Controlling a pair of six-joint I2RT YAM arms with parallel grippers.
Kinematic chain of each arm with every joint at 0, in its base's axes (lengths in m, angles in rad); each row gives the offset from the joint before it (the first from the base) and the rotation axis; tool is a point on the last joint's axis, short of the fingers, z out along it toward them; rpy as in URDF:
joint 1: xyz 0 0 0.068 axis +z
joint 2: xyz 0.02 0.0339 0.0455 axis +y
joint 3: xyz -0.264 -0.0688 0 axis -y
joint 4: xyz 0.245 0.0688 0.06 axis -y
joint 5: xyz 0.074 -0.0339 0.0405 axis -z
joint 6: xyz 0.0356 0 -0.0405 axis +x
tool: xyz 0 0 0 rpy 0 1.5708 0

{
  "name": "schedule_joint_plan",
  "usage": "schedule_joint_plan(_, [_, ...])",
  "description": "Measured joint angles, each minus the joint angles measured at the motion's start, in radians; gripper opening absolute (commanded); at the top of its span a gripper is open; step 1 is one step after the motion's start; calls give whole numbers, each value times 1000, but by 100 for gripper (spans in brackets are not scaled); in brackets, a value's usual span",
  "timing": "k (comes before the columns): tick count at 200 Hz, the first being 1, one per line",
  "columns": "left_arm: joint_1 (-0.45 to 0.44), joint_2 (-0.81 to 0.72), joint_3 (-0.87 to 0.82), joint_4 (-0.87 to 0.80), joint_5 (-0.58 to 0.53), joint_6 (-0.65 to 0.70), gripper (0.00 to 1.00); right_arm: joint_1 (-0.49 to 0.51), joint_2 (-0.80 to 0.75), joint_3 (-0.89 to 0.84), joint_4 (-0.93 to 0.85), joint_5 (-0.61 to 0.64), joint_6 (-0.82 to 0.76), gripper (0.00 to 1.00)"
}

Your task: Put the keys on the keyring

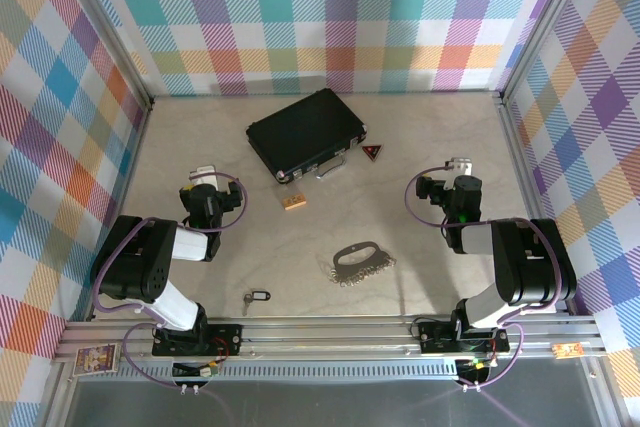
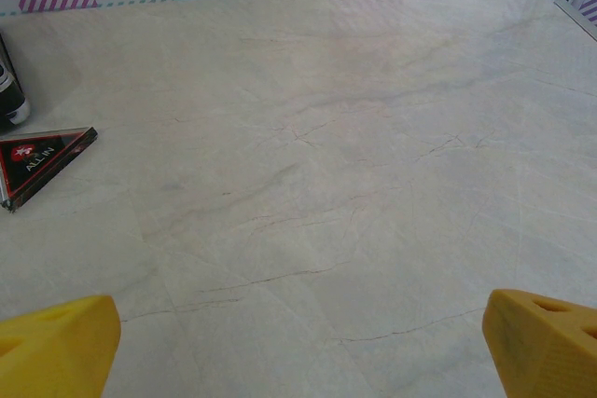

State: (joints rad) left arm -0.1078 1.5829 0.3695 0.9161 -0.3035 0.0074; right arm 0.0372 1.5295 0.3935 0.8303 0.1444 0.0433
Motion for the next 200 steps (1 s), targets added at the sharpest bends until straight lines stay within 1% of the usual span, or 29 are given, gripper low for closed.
schedule_joint_plan(175, [0, 0, 0, 1, 3, 0, 100, 0, 0, 0, 0, -7, -3, 99])
schedule_joint_plan(200, [0, -8, 0, -3, 11, 0, 100, 0, -13, 8, -43, -32, -8, 99])
